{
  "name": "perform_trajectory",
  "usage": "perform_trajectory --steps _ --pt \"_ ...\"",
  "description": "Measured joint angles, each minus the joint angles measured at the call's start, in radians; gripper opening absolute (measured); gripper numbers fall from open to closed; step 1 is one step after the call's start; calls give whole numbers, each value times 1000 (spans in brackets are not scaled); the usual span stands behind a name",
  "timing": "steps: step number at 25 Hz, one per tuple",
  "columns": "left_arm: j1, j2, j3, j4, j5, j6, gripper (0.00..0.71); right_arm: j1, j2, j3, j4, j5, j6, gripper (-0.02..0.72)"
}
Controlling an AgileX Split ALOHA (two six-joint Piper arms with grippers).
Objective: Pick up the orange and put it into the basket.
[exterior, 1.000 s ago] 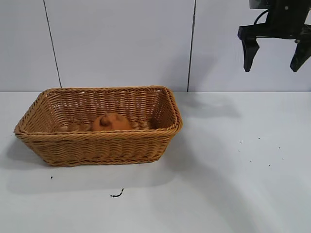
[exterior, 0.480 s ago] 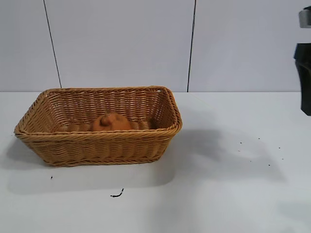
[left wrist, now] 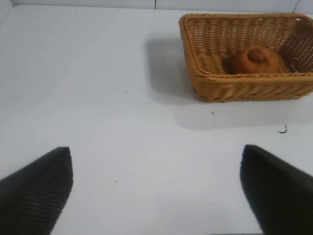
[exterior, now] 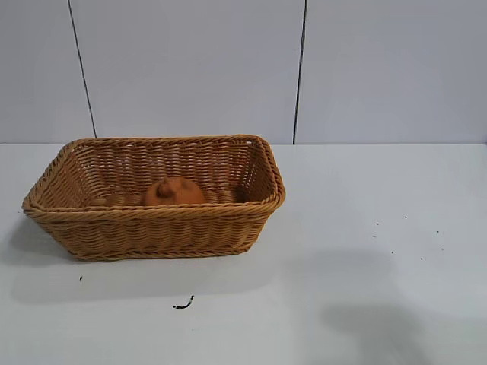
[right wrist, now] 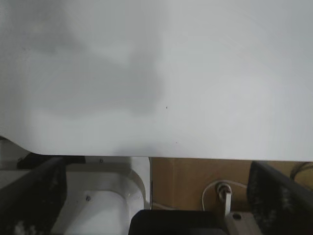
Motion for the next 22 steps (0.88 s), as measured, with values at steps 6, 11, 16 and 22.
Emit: perform_trajectory --steps 6,11,16,22 --pt "0 0 0 0 1 0 666 0 -262 2 0 1 -3 694" --pt "0 0 0 0 1 0 666 0 -457 3 0 1 -3 694" --pt "0 0 0 0 1 0 666 0 -515 4 5 1 -3 694" --pt "0 0 0 0 1 0 666 0 -515 4 8 1 -3 694"
